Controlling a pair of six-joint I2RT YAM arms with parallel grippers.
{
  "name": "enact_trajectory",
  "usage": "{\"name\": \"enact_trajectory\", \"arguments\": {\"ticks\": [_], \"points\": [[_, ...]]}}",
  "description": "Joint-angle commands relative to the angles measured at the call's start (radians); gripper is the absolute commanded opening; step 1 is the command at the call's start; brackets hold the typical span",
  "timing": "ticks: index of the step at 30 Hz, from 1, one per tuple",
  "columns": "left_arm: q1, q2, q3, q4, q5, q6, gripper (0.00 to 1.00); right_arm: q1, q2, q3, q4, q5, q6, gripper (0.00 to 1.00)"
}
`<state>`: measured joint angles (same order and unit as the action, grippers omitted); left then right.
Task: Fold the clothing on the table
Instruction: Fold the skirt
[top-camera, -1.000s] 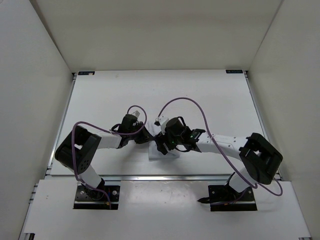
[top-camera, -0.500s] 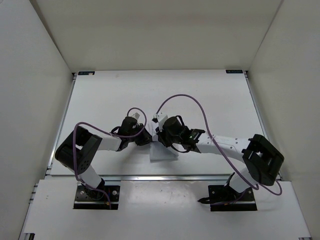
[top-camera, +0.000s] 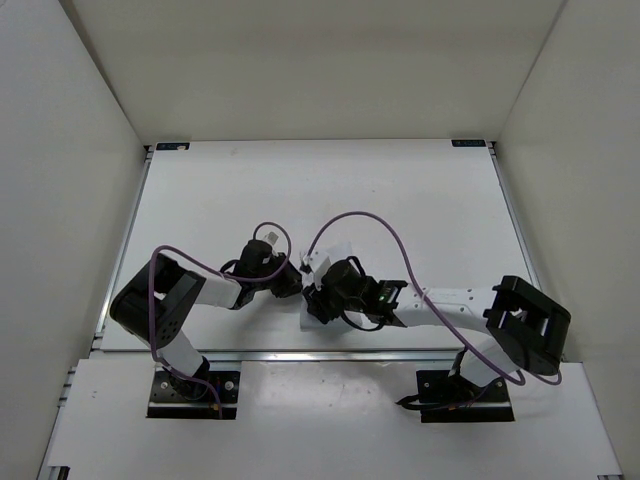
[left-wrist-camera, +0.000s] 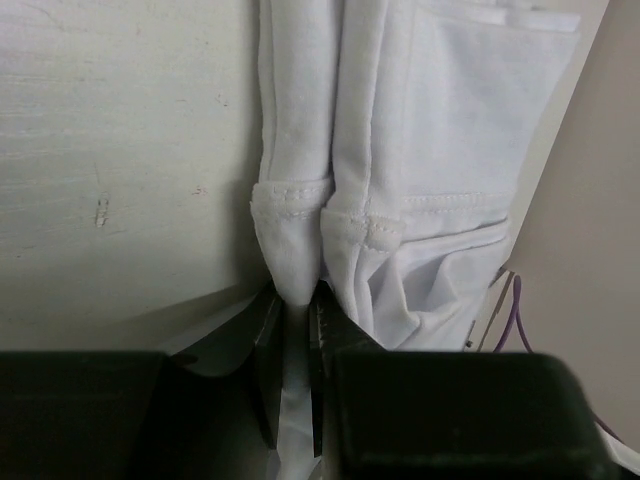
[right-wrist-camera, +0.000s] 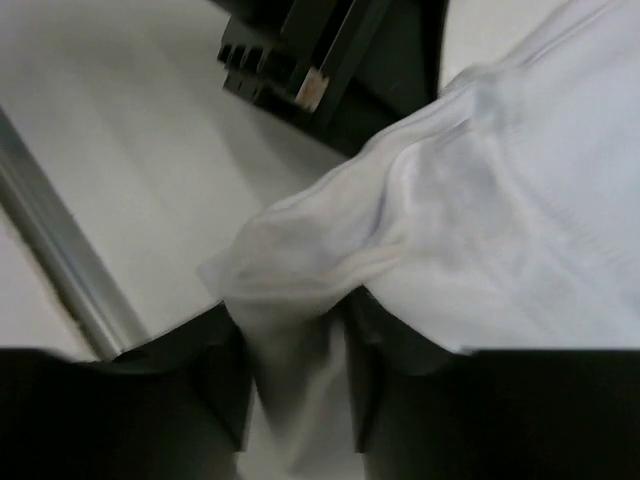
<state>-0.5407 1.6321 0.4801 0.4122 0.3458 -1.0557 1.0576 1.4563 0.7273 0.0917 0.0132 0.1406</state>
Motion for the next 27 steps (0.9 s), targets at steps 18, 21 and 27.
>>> {"name": "enact_trajectory", "arguments": {"ticks": [18, 21, 27], "points": [[0.028, -0.054, -0.014, -0.070, -0.019, 0.031, 0.09, -0.278, -0.467, -0.207, 0.016, -0.097, 0.234, 0.10], [0.016, -0.052, -0.006, -0.090, -0.034, 0.036, 0.08, -0.234, -0.384, -0.192, -0.003, -0.091, 0.226, 0.00], [-0.001, -0.041, 0.005, -0.108, -0.051, 0.045, 0.08, -0.147, -0.159, -0.120, 0.066, -0.193, 0.261, 0.00]]}}
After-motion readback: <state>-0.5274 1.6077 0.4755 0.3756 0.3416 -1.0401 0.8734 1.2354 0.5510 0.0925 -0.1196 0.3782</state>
